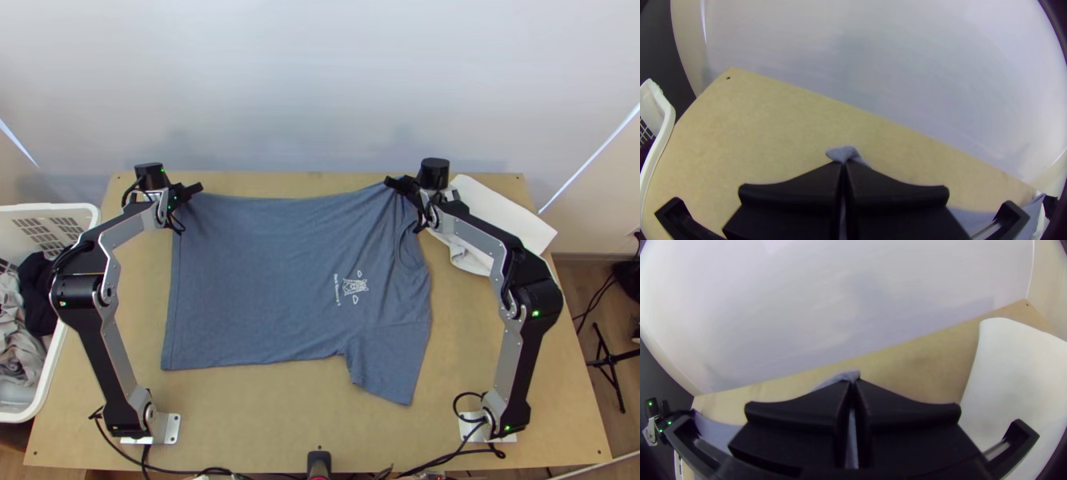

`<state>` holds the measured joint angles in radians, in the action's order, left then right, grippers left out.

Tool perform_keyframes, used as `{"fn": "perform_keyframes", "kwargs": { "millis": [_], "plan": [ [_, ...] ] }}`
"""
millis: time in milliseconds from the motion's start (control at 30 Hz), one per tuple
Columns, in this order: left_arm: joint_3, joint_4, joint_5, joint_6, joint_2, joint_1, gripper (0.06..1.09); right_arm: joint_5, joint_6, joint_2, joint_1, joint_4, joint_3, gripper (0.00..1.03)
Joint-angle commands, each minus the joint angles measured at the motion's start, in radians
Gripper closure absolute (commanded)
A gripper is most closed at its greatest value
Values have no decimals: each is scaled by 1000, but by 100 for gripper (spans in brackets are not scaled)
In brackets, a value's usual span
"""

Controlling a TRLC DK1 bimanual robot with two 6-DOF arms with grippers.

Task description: Fold the t-shirt

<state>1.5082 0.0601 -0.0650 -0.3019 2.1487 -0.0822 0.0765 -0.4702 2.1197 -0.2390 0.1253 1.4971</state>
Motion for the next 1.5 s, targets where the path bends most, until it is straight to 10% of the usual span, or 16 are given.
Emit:
{"fn": "perform_keyframes", "kwargs": {
  "millis": [0, 100, 200, 267, 400, 633, 900, 1467],
  "plan": [
    [33, -2, -12, 3, 37, -4, 105, 52, 10, 43, 0, 11, 51, 100],
    [52, 0, -41, 3, 36, -2, 102, 63, 12, 43, -3, 23, 51, 87],
    [60, -31, -35, 0, -12, 1, 42, 66, 8, 0, -8, 16, 23, 13],
    [61, -59, -35, -3, -64, 6, 11, 66, 10, -69, -11, 16, -24, 10],
    [58, -181, -35, -16, -187, 6, 10, 66, -10, -279, -11, 11, -164, 4],
    [-102, -348, 57, 30, -486, -28, 10, 16, -262, -649, 27, -457, -302, 10],
    [-410, -569, 97, 89, -816, -27, 10, -307, -358, -791, 129, -1032, -373, 10],
    [-737, -661, 197, 50, -1162, -19, 10, -374, -295, -981, 58, -914, -844, 54]
  ]
}}
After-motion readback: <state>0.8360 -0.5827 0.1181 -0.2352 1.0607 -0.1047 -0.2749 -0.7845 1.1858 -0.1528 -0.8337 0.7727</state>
